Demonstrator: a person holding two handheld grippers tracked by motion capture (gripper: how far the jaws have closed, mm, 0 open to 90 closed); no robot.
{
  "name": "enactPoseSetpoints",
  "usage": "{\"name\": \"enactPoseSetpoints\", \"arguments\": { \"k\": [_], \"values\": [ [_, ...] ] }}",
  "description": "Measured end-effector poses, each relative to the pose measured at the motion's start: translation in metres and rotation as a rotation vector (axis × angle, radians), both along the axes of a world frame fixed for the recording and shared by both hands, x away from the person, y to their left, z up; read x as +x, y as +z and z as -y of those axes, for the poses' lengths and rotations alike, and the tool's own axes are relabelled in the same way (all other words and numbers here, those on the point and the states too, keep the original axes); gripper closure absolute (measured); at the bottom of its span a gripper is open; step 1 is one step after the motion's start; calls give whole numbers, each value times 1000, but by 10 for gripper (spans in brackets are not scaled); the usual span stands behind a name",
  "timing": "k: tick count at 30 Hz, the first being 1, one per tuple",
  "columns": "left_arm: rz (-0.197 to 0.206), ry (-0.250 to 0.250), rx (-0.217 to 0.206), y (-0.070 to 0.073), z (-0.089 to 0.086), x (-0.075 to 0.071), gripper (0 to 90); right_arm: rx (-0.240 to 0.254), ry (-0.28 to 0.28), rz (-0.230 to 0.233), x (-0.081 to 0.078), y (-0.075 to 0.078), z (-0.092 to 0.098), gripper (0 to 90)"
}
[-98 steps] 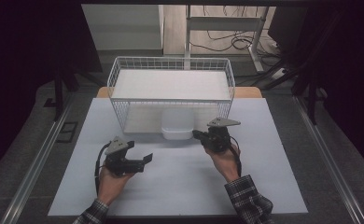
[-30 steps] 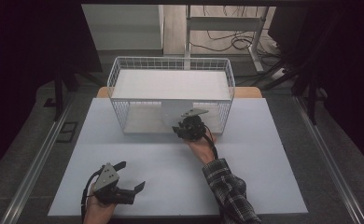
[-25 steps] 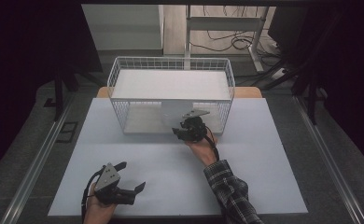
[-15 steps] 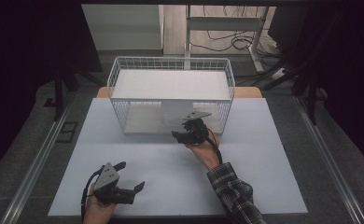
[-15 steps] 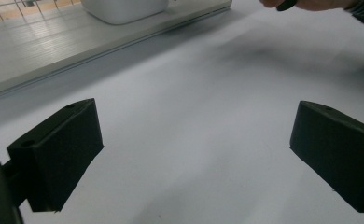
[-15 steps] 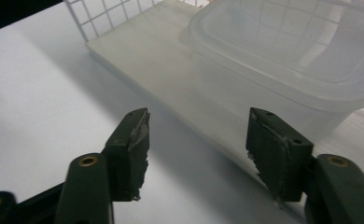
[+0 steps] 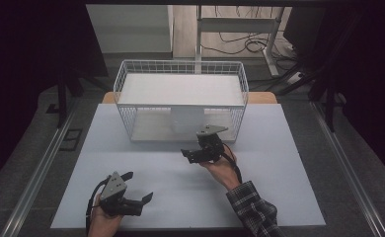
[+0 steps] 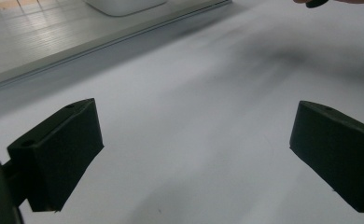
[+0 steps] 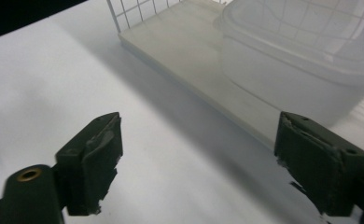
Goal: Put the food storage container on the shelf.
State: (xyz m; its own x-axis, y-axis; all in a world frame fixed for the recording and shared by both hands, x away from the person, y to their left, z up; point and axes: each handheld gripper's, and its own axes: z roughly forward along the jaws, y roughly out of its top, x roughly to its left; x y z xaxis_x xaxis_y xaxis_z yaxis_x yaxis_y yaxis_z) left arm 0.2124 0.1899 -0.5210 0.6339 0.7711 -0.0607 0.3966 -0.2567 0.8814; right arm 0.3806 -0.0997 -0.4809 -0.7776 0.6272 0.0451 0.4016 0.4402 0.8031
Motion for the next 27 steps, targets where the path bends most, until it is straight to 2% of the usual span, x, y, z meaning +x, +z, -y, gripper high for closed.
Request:
{"name": "enactPoseSetpoints", "arguments": {
  "k": [6, 15, 27],
  "values": [
    [21, 1, -6, 3, -1, -2, 23, -29, 9, 2, -18, -1, 11, 49],
    [3, 0, -3, 2, -2, -1, 24, -15, 3, -16, -41, 4, 30, 33],
    [-4, 15, 21, 4, -7, -3, 25, -19, -19, 1, -72, 7, 61, 12]
  ]
}}
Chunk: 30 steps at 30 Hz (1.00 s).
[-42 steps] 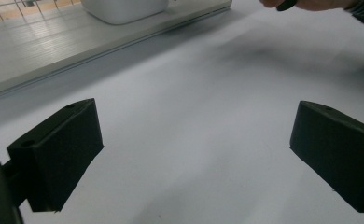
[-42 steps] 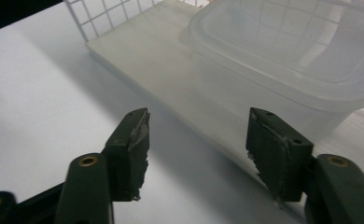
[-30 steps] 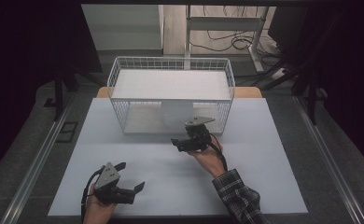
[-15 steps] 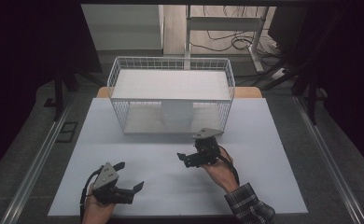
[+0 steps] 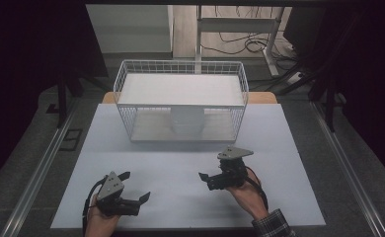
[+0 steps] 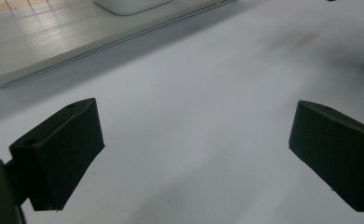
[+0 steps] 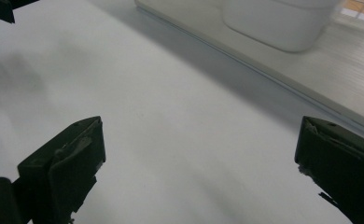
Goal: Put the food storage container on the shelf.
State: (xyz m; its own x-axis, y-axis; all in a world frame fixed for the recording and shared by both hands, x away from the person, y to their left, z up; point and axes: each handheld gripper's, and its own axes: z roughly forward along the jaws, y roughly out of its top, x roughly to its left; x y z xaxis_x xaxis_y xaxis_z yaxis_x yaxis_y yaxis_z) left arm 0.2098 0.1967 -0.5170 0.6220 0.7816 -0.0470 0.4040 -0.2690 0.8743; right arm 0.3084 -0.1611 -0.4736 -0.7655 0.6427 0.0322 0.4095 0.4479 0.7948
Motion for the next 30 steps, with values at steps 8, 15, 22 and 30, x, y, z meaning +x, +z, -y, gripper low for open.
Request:
{"name": "enactPoseSetpoints", "arguments": {
  "k": [8, 15, 22, 30],
  "values": [
    [-5, 24, 7, 0, -8, -4, 24, 3, -26, 2, -16, -1, 20, 2],
    [-13, 26, 12, 1, -14, -9, 22, 10, -48, 3, -28, 1, 35, 0],
    [-11, 37, 33, 0, -19, -14, 17, 2, -74, 21, -40, 0, 50, 0],
    [-15, 60, 54, -3, -28, -21, 10, -14, -111, 25, -55, -6, 71, 0]
  ]
}}
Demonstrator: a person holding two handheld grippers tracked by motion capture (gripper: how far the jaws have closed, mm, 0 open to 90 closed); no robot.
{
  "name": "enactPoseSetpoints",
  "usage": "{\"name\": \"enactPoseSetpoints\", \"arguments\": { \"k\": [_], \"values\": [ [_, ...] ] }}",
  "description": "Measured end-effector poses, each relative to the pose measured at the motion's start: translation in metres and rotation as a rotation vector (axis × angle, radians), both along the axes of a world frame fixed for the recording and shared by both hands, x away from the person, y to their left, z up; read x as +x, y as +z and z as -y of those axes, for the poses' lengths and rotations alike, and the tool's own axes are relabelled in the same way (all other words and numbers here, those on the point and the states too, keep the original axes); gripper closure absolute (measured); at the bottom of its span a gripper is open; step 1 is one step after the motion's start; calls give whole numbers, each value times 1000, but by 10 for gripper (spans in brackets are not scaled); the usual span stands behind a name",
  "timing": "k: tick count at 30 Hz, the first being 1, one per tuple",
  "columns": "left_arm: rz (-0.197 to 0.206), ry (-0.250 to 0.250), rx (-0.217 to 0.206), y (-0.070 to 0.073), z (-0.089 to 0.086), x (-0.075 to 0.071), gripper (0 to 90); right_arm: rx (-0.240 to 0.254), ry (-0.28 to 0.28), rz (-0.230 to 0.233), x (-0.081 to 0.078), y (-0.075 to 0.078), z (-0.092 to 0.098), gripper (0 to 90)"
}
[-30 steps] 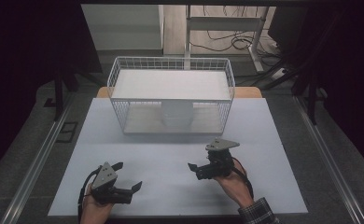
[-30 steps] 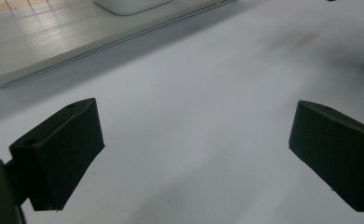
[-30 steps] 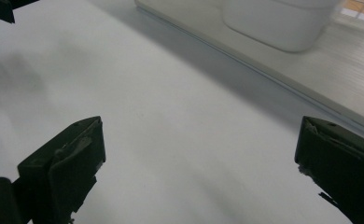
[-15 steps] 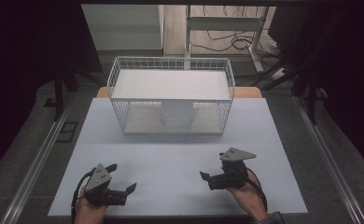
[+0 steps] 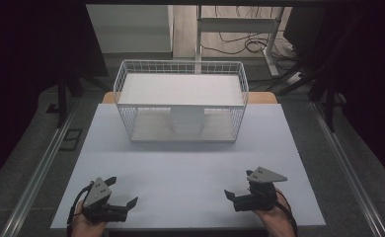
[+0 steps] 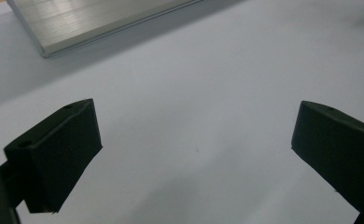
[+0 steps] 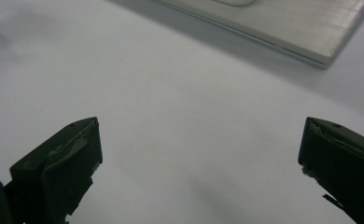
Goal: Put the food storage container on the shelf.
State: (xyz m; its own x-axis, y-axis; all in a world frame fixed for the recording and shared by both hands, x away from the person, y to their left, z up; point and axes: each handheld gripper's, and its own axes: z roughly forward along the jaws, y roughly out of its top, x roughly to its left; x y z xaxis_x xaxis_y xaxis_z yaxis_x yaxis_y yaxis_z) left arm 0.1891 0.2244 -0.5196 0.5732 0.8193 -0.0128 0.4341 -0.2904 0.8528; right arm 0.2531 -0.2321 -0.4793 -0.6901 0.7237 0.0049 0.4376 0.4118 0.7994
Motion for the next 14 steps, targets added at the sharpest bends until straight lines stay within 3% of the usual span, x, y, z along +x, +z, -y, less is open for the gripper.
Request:
{"name": "enactPoseSetpoints", "arguments": {
  "k": [5, 10, 14],
  "values": [
    [-4, 11, 54, -3, -2, -4, 4, 7, -32, -18, -9, -12, 17, 0],
    [-36, 14, 58, -7, -4, -2, 1, -64, -64, -67, -13, -29, 26, 0],
    [-33, -5, 54, -7, -2, -2, 0, -67, -67, -45, -12, -28, 26, 0]
  ]
}}
